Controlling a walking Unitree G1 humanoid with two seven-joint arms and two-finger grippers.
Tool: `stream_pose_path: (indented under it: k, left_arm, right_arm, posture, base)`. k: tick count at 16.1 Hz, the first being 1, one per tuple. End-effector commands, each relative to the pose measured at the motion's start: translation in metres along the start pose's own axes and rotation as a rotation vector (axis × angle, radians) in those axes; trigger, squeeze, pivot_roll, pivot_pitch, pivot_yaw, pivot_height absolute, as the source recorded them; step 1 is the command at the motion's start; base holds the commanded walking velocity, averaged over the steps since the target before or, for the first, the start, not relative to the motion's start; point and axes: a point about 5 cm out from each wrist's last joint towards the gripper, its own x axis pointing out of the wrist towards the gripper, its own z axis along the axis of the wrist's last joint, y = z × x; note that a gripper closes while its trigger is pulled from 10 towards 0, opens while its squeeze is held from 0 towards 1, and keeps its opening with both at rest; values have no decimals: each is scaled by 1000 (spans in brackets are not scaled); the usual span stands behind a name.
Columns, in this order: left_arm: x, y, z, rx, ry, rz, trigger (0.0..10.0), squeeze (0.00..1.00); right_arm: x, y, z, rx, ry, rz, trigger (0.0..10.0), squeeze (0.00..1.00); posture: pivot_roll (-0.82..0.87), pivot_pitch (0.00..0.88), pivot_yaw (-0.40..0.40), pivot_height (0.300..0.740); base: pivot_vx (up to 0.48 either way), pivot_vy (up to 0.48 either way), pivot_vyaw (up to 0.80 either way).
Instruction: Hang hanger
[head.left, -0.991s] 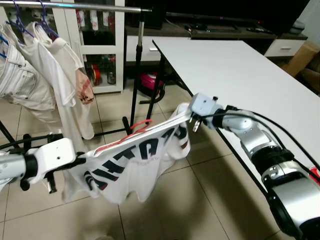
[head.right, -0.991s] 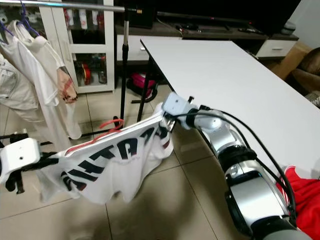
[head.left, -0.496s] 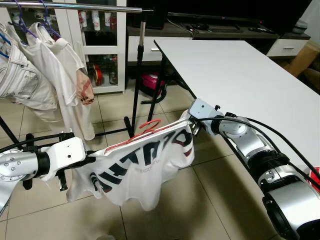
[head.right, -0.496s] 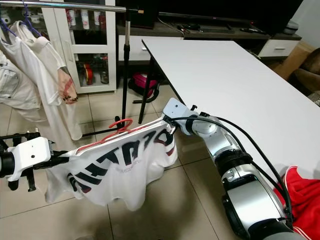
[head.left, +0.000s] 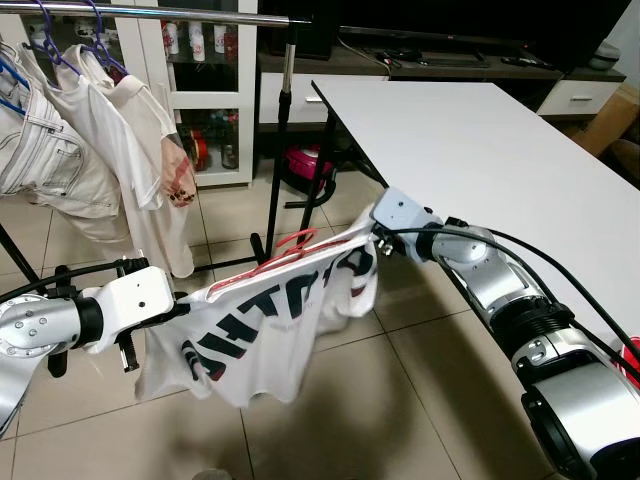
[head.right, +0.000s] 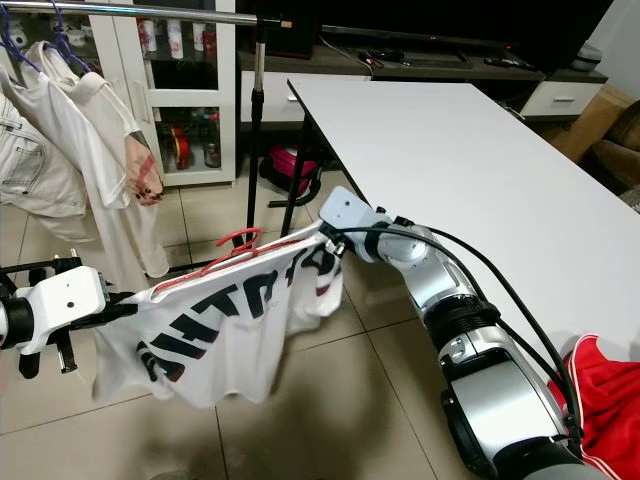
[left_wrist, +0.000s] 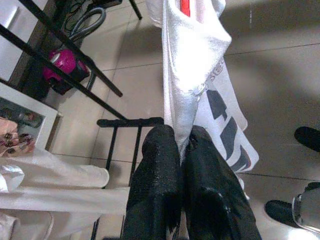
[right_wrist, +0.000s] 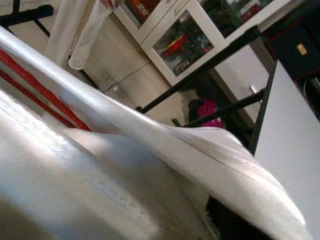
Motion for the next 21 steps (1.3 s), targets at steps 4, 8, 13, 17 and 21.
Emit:
stream_pose_path:
  k: [4, 8, 13, 17, 21]
  left_arm:
    - [4, 6, -3, -1, 36, 59, 0, 0]
    - [4, 19, 1, 20, 38, 115, 0, 0]
    - [11, 23, 8, 32, 13, 112, 0, 0]
    - [17, 14, 11, 76, 9, 14, 0, 0]
    - [21, 13, 8, 57, 49, 14, 0, 0]
  right_arm:
    - [-6, -7, 10, -11, -46, -14, 10000, 1000]
    - [-7, 9, 13, -56, -61, 82, 10000, 1000]
    - [-10, 26, 12, -75, -65, 128, 10000, 1000]
    - [-24, 43, 22, -284, -116, 325, 10000, 792]
    - [-34, 36, 38, -360, -153, 358, 10000, 0]
  posture:
    - [58, 0, -161, 740]
    - [57, 0, -160, 740]
    - [55, 0, -152, 740]
    - [56, 0, -152, 740]
    - [59, 0, -160, 740]
  base:
    - [0, 0, 0]
    - [0, 0, 0]
    - [0, 0, 0]
    - [0, 0, 0]
    - [0, 0, 0]
